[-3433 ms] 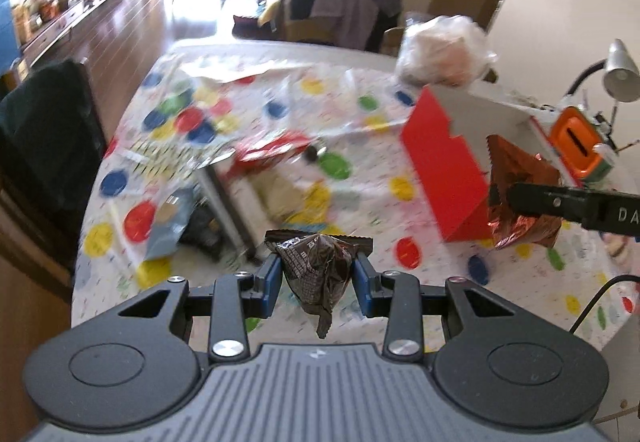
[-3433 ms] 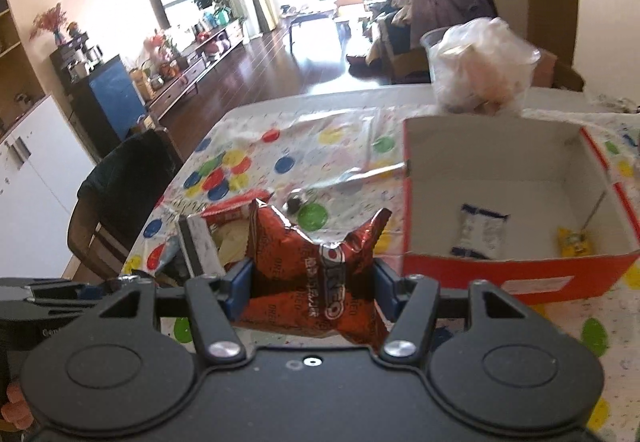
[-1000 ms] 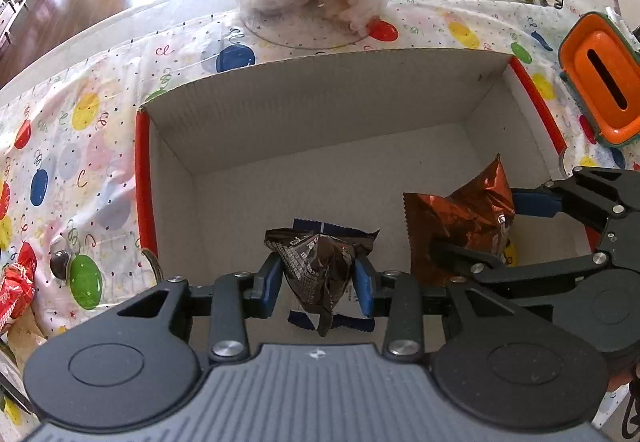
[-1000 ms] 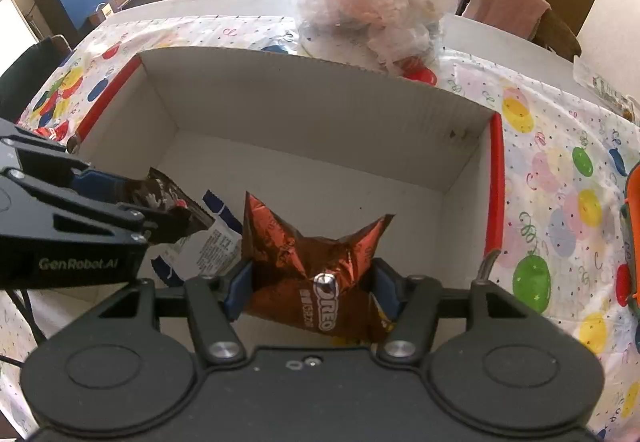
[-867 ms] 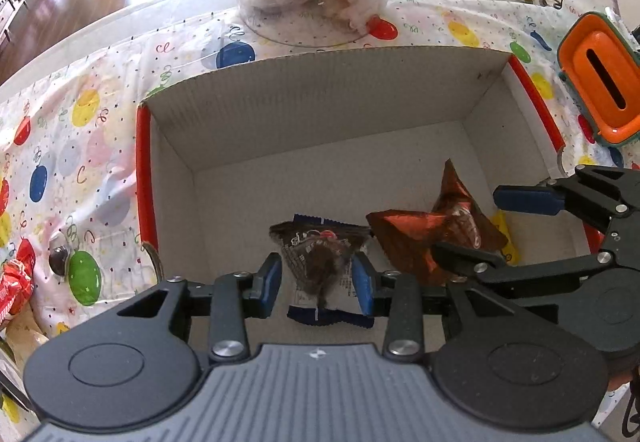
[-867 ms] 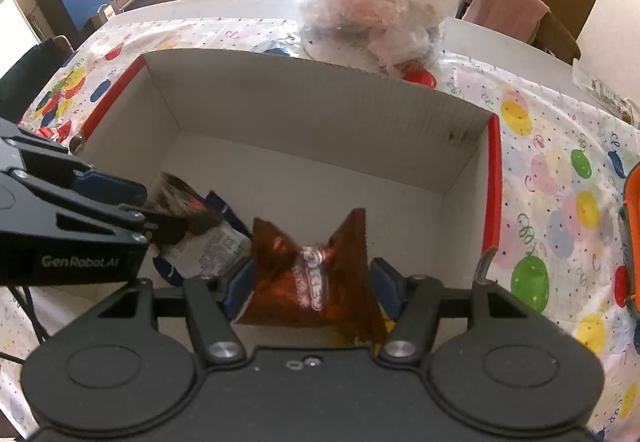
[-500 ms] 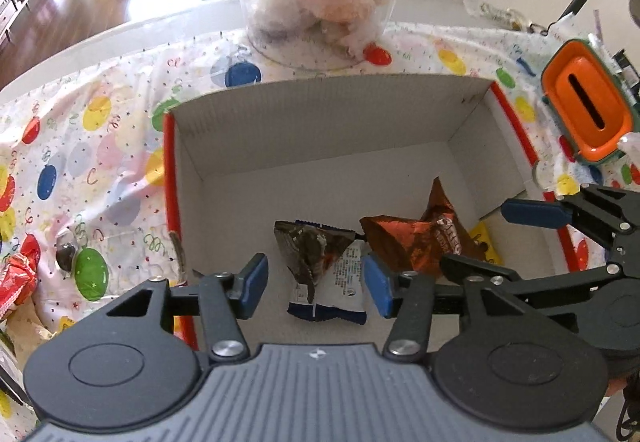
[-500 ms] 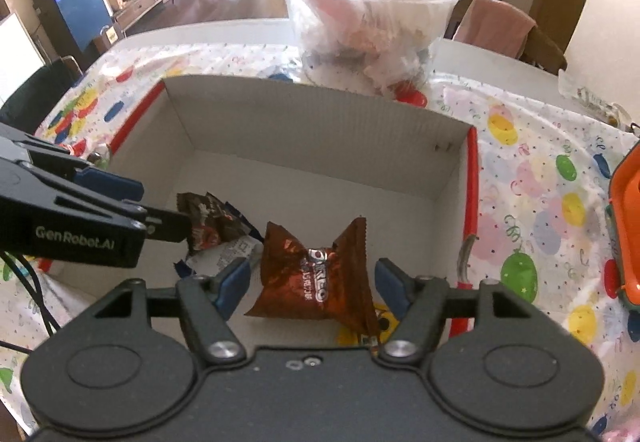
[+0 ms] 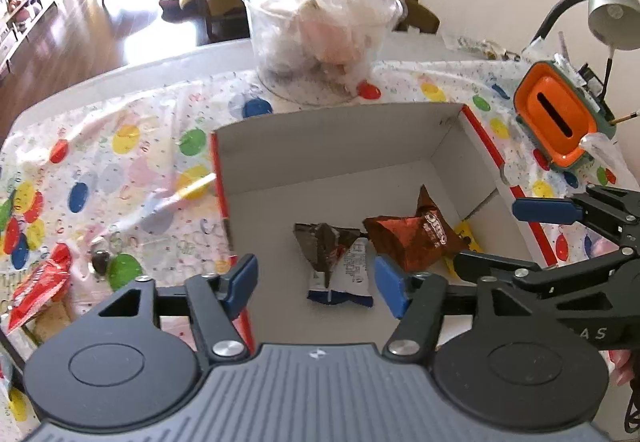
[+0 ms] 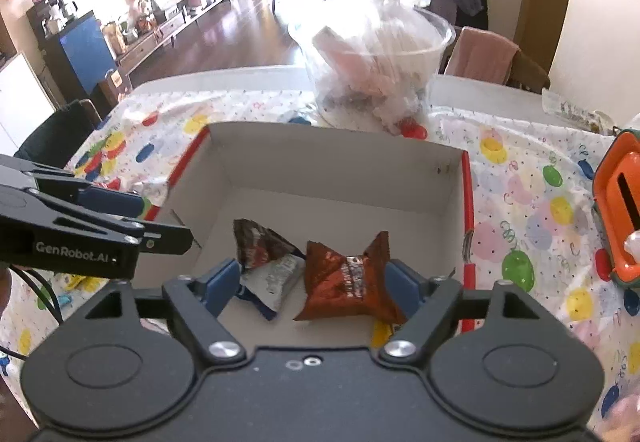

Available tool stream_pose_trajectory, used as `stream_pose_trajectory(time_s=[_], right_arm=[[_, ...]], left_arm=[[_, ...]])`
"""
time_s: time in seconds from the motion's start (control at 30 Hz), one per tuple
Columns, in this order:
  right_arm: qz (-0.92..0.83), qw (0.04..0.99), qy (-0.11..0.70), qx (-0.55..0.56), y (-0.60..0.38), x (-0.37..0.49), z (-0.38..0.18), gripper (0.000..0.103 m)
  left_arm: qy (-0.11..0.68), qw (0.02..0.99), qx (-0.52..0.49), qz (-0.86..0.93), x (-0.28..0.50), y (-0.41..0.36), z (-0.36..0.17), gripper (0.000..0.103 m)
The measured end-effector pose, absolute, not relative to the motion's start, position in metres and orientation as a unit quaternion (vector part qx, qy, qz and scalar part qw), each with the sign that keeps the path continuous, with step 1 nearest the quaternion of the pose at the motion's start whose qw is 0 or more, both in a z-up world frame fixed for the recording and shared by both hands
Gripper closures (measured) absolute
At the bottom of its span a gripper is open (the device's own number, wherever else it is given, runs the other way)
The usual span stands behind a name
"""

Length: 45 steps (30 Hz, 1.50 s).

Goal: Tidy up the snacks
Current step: 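Withdraw both tools from the box back toward the snack pile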

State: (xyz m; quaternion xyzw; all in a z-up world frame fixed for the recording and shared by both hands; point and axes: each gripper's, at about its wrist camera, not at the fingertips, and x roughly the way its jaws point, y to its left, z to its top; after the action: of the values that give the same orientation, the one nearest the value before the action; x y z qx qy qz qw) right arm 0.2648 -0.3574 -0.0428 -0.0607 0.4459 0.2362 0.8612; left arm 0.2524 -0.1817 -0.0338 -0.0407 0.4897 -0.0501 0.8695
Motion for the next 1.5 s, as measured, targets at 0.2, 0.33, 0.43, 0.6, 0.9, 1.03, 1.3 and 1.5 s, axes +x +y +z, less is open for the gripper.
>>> stream_pose_trajectory(time_s=[0.2,0.33,0.43,0.6,0.9,1.03,1.3,1.5], right_arm=[[0.234,0.873,0.426,-0.043,-0.349,0.241,-0.031,0.019],[0.236,0.881,0.409,-0.033,-0.34,0.225,-0.022,0.013],[0.239,0.885,0.399,-0.024,-0.331,0.213,-0.017,0.009],[0.249,0.889,0.384,-0.018,-0.313,0.194,-0.008,0.006],[0.276,0.891,0.36,-0.012,-0.272,0.161,-0.003,0.0],[0.284,0.888,0.361,-0.018,-0.25,0.151,-0.006,0.0],[0.298,0.877,0.377,-0.025,-0.209,0.132,-0.021,0.0],[0.307,0.867,0.392,-0.032,-0.183,0.127,-0.036,0.0]], left_arm=[[0.467,0.881,-0.042,-0.057,0.228,-0.164,-0.02,0.035],[0.445,0.893,-0.036,-0.057,0.207,-0.153,-0.01,0.031],[0.432,0.899,-0.032,-0.059,0.193,-0.144,-0.005,0.031],[0.413,0.909,-0.026,-0.06,0.17,-0.124,0.002,0.026],[0.382,0.923,-0.026,-0.045,0.127,-0.079,0.006,0.021],[0.369,0.928,-0.024,-0.037,0.105,-0.054,0.007,0.018],[0.39,0.92,-0.045,-0.019,0.076,0.001,-0.008,0.018],[0.41,0.91,-0.06,-0.011,0.052,0.037,-0.03,0.018]])
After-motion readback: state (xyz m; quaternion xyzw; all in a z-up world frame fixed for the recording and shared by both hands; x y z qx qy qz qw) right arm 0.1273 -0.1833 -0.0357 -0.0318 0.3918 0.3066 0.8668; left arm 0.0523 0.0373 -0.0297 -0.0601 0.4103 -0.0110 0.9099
